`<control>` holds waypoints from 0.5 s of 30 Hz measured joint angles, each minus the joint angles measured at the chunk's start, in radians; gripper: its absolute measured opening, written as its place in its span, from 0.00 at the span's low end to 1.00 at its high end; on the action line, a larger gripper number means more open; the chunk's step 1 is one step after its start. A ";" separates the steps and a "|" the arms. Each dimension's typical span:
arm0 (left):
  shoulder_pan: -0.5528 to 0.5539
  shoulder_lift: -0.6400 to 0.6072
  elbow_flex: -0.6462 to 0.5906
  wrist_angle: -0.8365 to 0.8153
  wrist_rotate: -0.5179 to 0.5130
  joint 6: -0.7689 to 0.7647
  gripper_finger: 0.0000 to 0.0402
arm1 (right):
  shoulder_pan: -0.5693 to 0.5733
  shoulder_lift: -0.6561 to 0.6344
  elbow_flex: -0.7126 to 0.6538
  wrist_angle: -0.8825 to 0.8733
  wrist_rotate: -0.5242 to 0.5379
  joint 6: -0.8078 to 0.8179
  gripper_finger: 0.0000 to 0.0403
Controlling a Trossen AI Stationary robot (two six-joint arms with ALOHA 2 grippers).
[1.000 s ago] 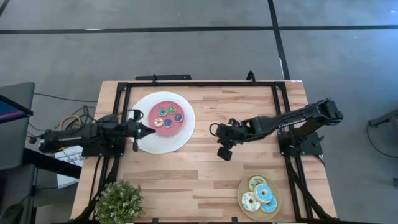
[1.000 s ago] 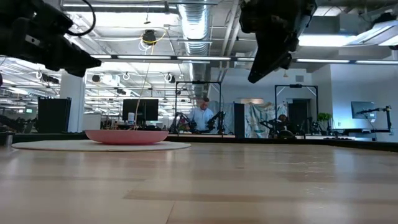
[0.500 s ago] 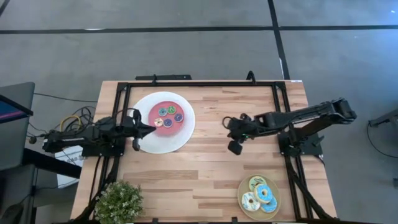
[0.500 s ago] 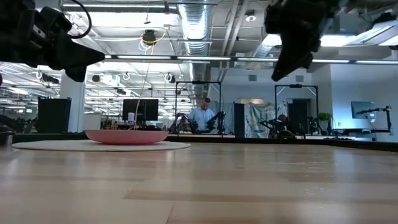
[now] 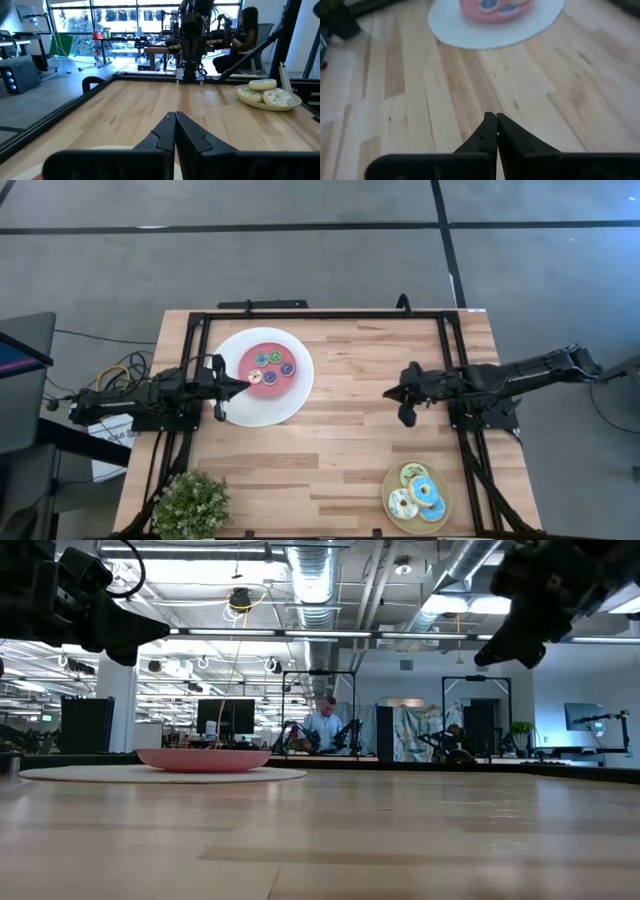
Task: Pick & Place donuts
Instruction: Return to Home Position
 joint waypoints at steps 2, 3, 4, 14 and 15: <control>0.000 0.000 0.000 0.000 -0.001 -0.004 0.00 | 0.000 -0.059 -0.058 0.050 0.005 -0.023 0.00; 0.000 0.000 0.000 0.000 -0.001 -0.006 0.00 | 0.000 -0.086 -0.087 0.076 0.004 -0.039 0.00; 0.000 0.000 0.000 0.000 -0.001 -0.006 0.00 | 0.000 -0.112 -0.117 0.112 0.001 -0.054 0.00; 0.000 0.000 0.000 -0.001 -0.002 -0.003 0.00 | -0.040 -0.314 -0.378 0.427 -0.111 -0.090 0.00; 0.000 0.000 0.000 -0.001 -0.002 -0.002 0.00 | -0.042 -0.341 -0.398 0.453 -0.116 -0.090 0.00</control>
